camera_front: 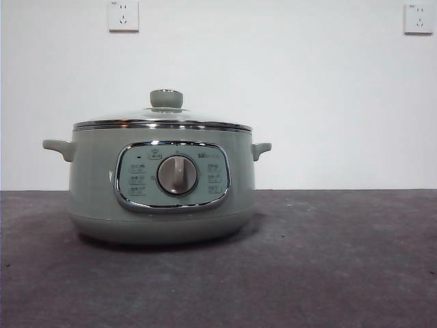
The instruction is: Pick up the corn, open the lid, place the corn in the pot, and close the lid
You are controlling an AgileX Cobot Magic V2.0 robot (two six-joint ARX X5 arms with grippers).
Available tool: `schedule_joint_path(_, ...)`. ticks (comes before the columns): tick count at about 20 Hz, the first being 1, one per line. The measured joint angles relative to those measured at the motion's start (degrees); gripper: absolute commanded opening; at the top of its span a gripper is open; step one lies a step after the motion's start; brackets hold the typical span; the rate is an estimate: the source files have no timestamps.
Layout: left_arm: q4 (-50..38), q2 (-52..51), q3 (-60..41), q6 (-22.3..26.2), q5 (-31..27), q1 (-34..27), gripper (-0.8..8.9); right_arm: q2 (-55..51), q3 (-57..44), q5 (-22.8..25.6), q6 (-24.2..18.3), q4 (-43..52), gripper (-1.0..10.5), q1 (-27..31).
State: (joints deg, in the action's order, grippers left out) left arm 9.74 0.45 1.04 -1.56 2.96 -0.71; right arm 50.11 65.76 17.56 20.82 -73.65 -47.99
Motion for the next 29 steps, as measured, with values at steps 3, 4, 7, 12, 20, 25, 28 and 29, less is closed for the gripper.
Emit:
schedule_joint_path(3,0.00,0.00,0.00,0.00,0.00,0.00,-0.01,0.00,0.00,0.00,-0.02,0.00,-0.2,0.00)
schedule_joint_path(4,0.00,0.02,0.00,0.00,0.02,0.00,-0.01,0.00,0.00,0.00,0.00,0.00,-0.2,0.00)
schedule_joint_path(7,0.00,0.74,0.00,0.00,0.02,0.00,-0.01,0.00,0.00,0.00,-0.02,0.00,-0.2,0.00)
schedule_joint_path(12,0.00,1.90,0.00,0.00,0.02,0.00,-0.01,0.00,0.00,0.00,0.00,0.00,-0.2,0.00)
schedule_joint_path(20,0.00,3.48,0.00,0.00,0.02,0.00,-0.01,-10.56,-6.45,5.99,-12.94,15.21,-0.2,14.60)
schedule_joint_path(25,0.00,3.48,0.00,0.00,0.02,0.00,-0.01,-31.74,-34.27,-10.21,-18.84,51.71,-0.2,36.24)
schedule_joint_path(28,0.00,3.48,0.00,0.00,0.02,0.00,-0.01,-42.58,-49.90,-18.67,-22.38,63.80,-0.2,45.42)
schedule_joint_path(29,0.00,3.48,0.00,0.00,0.02,0.00,-0.01,-44.61,-53.68,-19.06,-22.86,63.89,-0.2,47.19)
